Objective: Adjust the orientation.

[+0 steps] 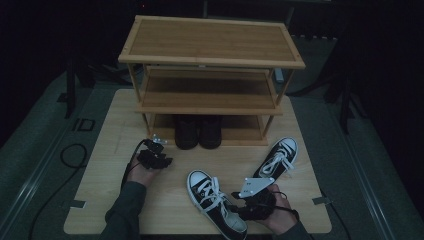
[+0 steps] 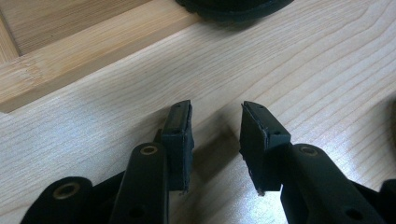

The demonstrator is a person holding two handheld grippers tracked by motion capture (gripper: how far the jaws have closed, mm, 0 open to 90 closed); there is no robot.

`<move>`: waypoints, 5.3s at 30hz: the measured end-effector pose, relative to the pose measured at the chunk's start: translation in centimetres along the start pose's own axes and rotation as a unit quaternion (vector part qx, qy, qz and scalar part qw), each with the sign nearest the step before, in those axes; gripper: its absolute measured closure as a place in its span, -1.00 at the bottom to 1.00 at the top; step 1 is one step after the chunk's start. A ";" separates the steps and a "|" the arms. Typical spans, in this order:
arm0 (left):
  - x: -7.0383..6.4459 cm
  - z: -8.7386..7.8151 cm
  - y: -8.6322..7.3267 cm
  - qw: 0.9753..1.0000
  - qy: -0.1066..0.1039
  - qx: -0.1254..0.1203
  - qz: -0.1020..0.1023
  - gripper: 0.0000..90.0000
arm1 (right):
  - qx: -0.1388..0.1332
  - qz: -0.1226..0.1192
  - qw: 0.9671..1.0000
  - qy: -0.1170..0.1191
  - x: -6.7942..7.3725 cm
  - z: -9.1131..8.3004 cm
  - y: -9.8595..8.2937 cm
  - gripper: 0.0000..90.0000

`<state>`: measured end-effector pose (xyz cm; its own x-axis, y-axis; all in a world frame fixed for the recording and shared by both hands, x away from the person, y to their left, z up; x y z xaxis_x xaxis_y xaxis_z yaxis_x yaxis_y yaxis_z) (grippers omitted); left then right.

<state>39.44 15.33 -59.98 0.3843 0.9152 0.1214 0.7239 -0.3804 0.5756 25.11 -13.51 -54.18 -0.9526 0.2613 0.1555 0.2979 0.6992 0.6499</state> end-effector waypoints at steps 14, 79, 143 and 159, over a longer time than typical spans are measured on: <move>0.0 0.0 -0.1 1.000 -0.003 -0.003 -0.005 0.40 | 0.025 0.010 0.997 -0.079 -0.9 3.3 0.7 0.87; -0.1 0.0 0.0 1.000 -0.004 -0.003 -0.004 0.40 | -0.062 0.128 0.977 -0.160 -7.4 -5.0 -1.9 0.63; -0.1 0.1 0.0 1.000 -0.007 -0.005 -0.008 0.40 | -0.019 0.209 0.953 -0.220 -10.1 -9.0 -7.3 0.65; -0.1 0.1 0.1 1.000 -0.007 -0.003 -0.003 0.40 | -0.010 0.258 0.931 -0.258 -13.6 -6.6 -7.3 0.73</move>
<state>39.51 15.20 -60.02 0.3879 0.9156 0.1062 0.7231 -0.3738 0.5808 35.46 -26.52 -56.09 -0.5261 0.8471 0.0757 0.7011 0.3815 0.6024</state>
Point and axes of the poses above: each handheld gripper's, and its own axes: z roughly forward along the jaws, y roughly out of its top, x roughly to its left, the point moved 6 cm from there along z, roughly forward along the jaws, and after that the axes turned 13 degrees about y, right-handed, at the moved point
